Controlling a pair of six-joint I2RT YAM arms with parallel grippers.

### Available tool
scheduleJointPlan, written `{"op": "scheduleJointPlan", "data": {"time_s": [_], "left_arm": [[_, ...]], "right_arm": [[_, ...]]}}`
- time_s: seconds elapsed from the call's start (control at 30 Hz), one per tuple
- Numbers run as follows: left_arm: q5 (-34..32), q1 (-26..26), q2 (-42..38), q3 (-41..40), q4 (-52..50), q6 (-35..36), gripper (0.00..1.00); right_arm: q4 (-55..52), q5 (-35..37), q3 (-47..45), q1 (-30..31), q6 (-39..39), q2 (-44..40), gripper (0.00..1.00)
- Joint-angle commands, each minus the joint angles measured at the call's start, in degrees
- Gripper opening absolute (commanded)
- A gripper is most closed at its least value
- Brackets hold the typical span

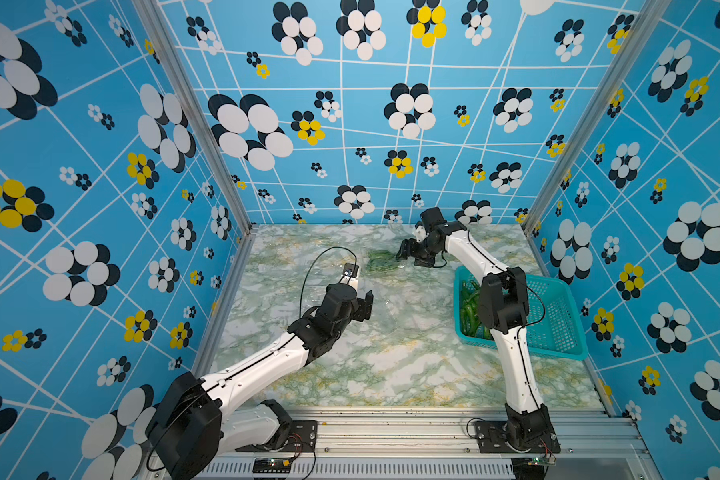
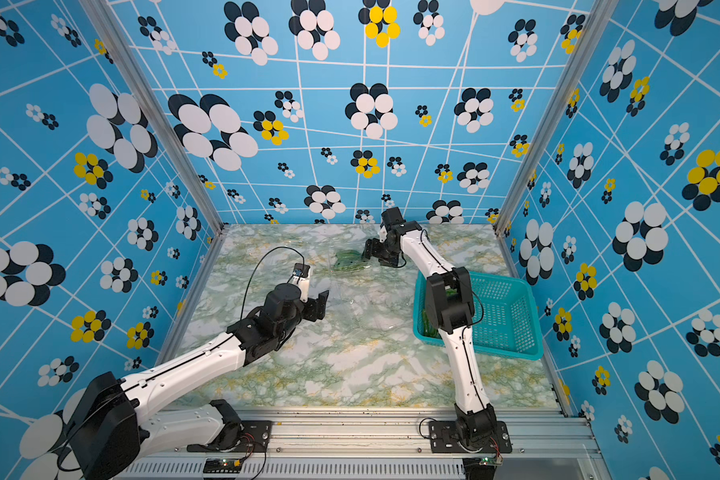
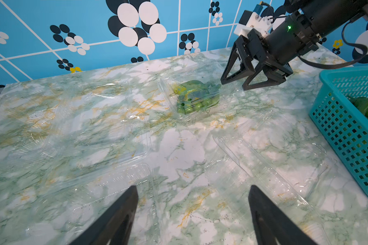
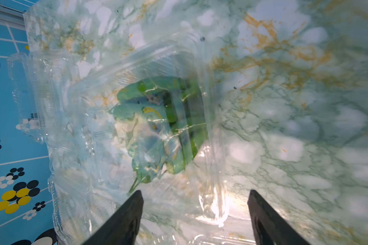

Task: Take small green peppers out of containers
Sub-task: Move the packing box to the center of the board.

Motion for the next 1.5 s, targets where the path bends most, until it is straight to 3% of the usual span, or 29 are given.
{"op": "scheduleJointPlan", "data": {"time_s": [0.0,0.1,0.27,0.4,0.53,0.7,1.03,1.47], "left_arm": [[0.22,0.70,0.28,0.79,1.40,-0.87,0.83],[0.17,1.24,0.51,0.78,1.77,-0.89,0.83],[2.44,3.13,4.88,4.06,1.18,-0.51,0.83],[2.03,3.45,11.82,11.53,-0.43,1.09,0.82],[6.30,4.65,20.87,22.51,-1.98,0.68,0.83],[10.09,4.96,35.72,40.27,-9.32,1.70,0.80],[14.90,11.14,57.02,65.30,-19.03,-2.16,0.79],[16.88,13.60,72.51,87.12,-27.69,-3.58,0.80]], "right_arm": [[-2.88,0.41,2.99,-0.22,-1.82,-1.63,0.83],[-2.21,0.37,-1.09,-0.01,-2.55,-4.88,0.80],[7.44,0.49,-23.69,2.42,-3.02,-20.69,0.75],[12.62,3.66,-40.74,5.66,-0.90,-30.95,0.71],[15.52,5.91,-48.89,9.38,0.48,-33.07,0.59],[19.86,7.08,-53.97,12.28,2.69,-32.10,0.50],[22.76,4.88,-57.09,15.56,3.06,-30.61,0.46],[23.38,9.00,-62.38,18.51,4.38,-30.91,0.40]]}}
